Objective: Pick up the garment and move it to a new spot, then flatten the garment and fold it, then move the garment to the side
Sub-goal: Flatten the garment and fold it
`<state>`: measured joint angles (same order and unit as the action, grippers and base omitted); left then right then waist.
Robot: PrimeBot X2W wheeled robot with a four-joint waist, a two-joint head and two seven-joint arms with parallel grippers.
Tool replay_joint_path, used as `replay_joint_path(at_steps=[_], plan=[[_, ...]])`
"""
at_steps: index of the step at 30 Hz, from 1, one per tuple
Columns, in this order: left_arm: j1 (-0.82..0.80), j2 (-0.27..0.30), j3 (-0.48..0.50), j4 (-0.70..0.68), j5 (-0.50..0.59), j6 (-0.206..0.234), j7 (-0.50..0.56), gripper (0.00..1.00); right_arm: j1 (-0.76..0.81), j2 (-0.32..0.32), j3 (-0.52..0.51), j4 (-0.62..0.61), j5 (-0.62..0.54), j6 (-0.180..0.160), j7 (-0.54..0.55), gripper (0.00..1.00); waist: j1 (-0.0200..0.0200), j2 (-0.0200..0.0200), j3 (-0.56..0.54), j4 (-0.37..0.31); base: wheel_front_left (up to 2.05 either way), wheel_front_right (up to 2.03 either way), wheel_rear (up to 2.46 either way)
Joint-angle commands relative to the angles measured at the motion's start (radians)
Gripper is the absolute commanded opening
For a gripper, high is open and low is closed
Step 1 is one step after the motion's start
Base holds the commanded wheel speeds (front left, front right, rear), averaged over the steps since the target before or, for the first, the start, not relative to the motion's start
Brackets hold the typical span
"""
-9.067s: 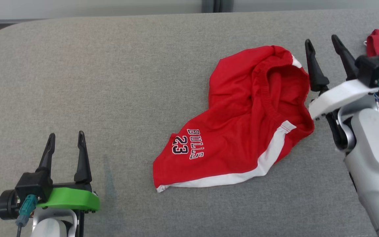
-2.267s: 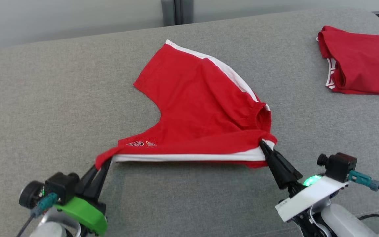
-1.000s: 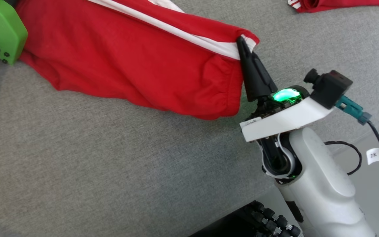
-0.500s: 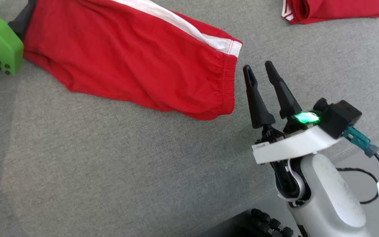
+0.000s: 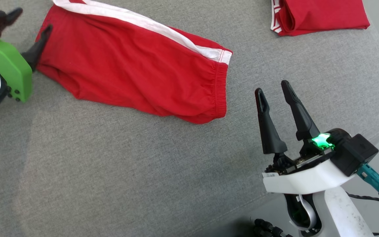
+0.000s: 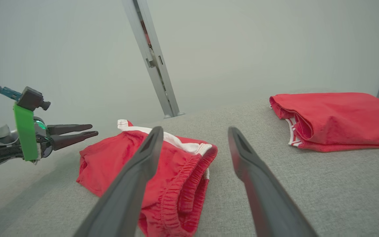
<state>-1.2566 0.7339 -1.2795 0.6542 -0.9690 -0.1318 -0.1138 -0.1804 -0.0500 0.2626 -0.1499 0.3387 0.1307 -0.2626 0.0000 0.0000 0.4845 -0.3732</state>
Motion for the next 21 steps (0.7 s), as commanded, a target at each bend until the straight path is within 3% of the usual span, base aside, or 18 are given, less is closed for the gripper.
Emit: replay_joint_path(at_steps=[1, 6, 14, 15, 17, 21], plan=[[0.033, 0.015, -0.001, -0.017, -0.008, 0.002, 0.031, 1.0, 0.014, -0.001, 0.003, -0.006, -0.011, 0.0, -0.003, 1.0, 0.0, 0.0, -0.002, -0.002, 0.0, 0.0, 0.0], [0.077, 0.047, 0.0, -0.056, -0.05, 0.003, 0.134, 1.0, 0.015, -0.001, 0.007, 0.006, -0.037, 0.0, -0.003, 1.0, 0.0, 0.0, -0.002, -0.003, 0.0, 0.0, 0.0], [0.146, 0.043, -0.007, -0.096, -0.147, 0.002, 0.244, 1.0, -0.004, -0.001, 0.007, 0.026, -0.036, 0.0, -0.003, 1.0, 0.0, 0.0, 0.001, 0.006, 0.0, 0.0, 0.0], [0.145, 0.042, -0.007, -0.101, -0.148, 0.002, 0.243, 0.8, -0.006, -0.001, 0.01, 0.028, -0.038, 0.0, -0.003, 1.0, 0.0, 0.0, 0.001, 0.007, 0.0, 0.0, 0.0], [0.141, 0.037, -0.007, -0.103, -0.169, 0.002, 0.232, 0.0, -0.01, -0.001, 0.012, 0.029, -0.04, 0.0, -0.003, 1.0, 0.0, 0.0, 0.002, 0.01, 0.0, 0.0, 0.0], [0.125, 0.023, -0.002, -0.103, -0.167, 0.002, 0.179, 0.0, -0.012, -0.001, 0.007, 0.038, -0.044, 0.0, -0.003, 1.0, 0.0, 0.0, -0.006, 0.022, 0.0, 0.0, 0.0]])
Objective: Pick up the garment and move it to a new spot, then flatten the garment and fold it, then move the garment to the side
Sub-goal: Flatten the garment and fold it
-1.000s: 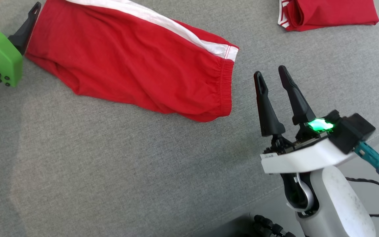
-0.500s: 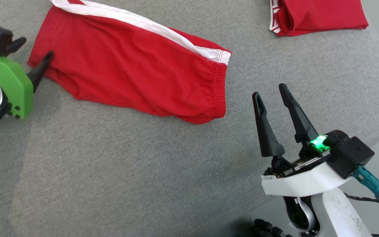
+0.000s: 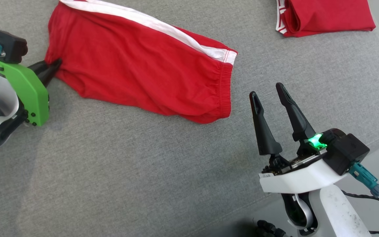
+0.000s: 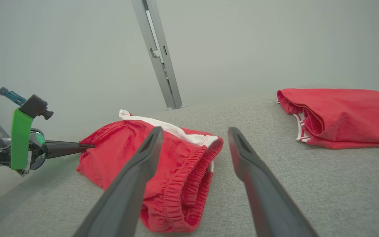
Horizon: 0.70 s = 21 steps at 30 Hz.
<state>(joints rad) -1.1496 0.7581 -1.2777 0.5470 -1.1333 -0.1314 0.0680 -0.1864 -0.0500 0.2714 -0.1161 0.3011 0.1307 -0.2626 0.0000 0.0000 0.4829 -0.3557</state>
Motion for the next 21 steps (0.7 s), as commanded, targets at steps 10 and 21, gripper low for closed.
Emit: replay_joint_path(at_steps=[10, 21], plan=[[0.059, -0.05, 0.001, 0.01, -0.028, 0.002, -0.162, 0.0, 0.036, -0.001, -0.072, 0.059, -0.021, 0.0, -0.003, 1.0, 0.0, 0.0, -0.083, 0.098, 0.0, 0.0, 0.0], [0.257, 0.006, 0.003, -0.096, -0.065, 0.03, -0.266, 0.0, 0.086, -0.002, -0.149, 0.148, -0.071, 0.0, -0.003, 1.0, 0.0, 0.0, -0.176, 0.206, 0.0, 0.0, 0.0]])
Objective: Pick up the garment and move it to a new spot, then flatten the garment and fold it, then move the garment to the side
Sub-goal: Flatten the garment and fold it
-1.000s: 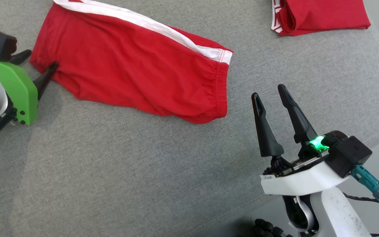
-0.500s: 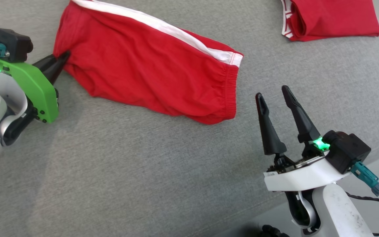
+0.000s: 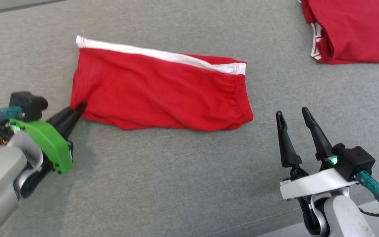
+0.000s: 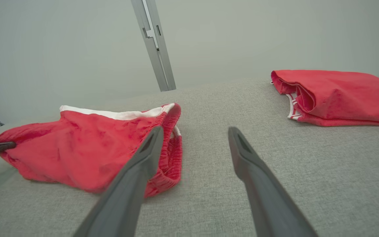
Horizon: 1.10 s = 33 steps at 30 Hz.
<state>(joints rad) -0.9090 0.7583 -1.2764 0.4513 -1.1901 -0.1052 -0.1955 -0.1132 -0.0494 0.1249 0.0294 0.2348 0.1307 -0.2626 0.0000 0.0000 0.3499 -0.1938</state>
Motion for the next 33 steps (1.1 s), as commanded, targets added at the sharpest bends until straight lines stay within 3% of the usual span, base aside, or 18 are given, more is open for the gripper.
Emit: replay_joint_path(at_steps=[1, 13, 14, 15, 16, 23, 33], plan=[[0.035, 0.012, 0.001, -0.015, -0.011, 0.013, -0.003, 0.0, 0.016, -0.002, -0.01, 0.01, -0.007, 0.0, -0.003, 1.0, 0.0, 0.0, -0.049, 0.053, 0.0, 0.0, 0.0], [0.202, 0.015, -0.001, -0.129, -0.016, 0.09, -0.015, 0.0, 0.033, -0.002, -0.029, 0.039, -0.018, 0.0, -0.003, 1.0, 0.0, 0.0, -0.073, 0.09, 0.0, 0.0, 0.0], [0.204, 0.011, 0.0, -0.125, -0.006, 0.097, -0.023, 0.25, 0.033, -0.002, -0.027, 0.042, -0.017, 0.0, -0.003, 1.0, 0.0, 0.0, -0.074, 0.092, 0.0, 0.0, 0.0], [0.21, 0.006, 0.0, -0.118, 0.006, 0.105, -0.03, 0.86, 0.033, -0.002, -0.024, 0.044, -0.018, 0.0, -0.003, 1.0, 0.0, 0.0, -0.075, 0.095, 0.0, 0.0, 0.0], [0.218, -0.003, -0.001, -0.114, 0.008, 0.107, -0.034, 1.0, 0.032, -0.002, -0.023, 0.046, -0.019, 0.0, -0.003, 1.0, 0.0, 0.0, -0.078, 0.097, 0.0, 0.0, 0.0], [0.247, -0.055, 0.095, -0.07, 0.06, 0.14, -0.069, 1.0, 0.016, -0.002, -0.024, 0.054, -0.012, 0.0, -0.003, 1.0, 0.0, 0.0, -0.117, 0.116, 0.0, 0.0, 0.0], [0.498, -0.196, 0.704, -0.238, 0.463, 0.229, -0.069, 1.0, 0.02, -0.002, -0.06, 0.065, -0.021, 0.0, -0.003, 1.0, 0.0, 0.0, -0.168, 0.167, 0.0, 0.0, 0.0]])
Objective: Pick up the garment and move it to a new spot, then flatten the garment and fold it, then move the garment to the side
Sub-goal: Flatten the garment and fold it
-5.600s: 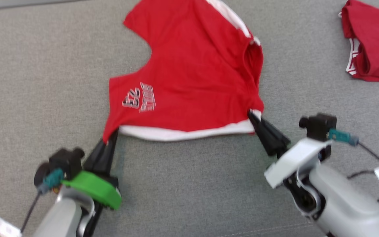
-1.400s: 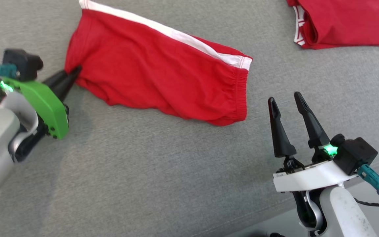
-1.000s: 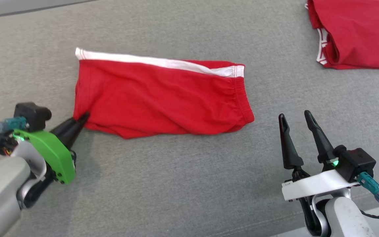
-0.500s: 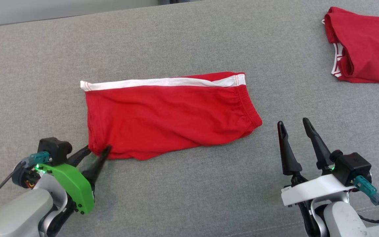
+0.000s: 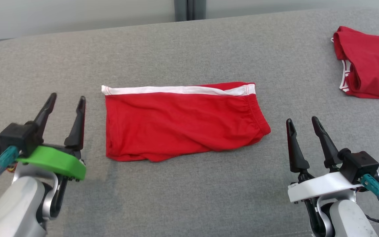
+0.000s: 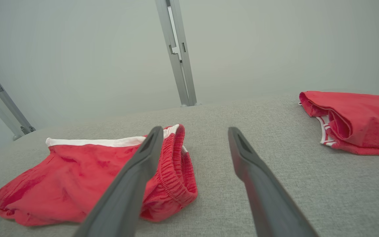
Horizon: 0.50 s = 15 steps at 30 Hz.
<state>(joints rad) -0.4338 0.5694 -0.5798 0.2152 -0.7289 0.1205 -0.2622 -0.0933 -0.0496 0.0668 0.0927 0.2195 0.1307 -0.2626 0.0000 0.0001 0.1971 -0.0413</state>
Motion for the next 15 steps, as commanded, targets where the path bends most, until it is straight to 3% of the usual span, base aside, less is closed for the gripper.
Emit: replay_joint_path(at_steps=[1, 9, 15], plan=[[0.054, -0.025, 0.058, -0.019, 0.04, 0.001, -0.002, 1.0, 0.001, -0.002, -0.003, 0.003, -0.006, 0.0, -0.003, 1.0, 0.0, -0.0001, -0.019, 0.019, 0.0, 0.0, 0.0], [0.286, -0.175, 0.384, -0.104, 0.295, -0.033, -0.003, 1.0, 0.026, -0.002, -0.024, 0.024, -0.012, 0.0, -0.003, 1.0, 0.0, -0.0001, -0.072, 0.048, 0.0, 0.0, 0.0], [0.41, -0.269, 0.51, -0.107, 0.394, -0.085, -0.003, 1.0, 0.063, -0.002, -0.031, 0.043, -0.014, 0.0, -0.003, 1.0, 0.0, -0.0001, -0.112, 0.065, 0.0, 0.0, 0.0]])
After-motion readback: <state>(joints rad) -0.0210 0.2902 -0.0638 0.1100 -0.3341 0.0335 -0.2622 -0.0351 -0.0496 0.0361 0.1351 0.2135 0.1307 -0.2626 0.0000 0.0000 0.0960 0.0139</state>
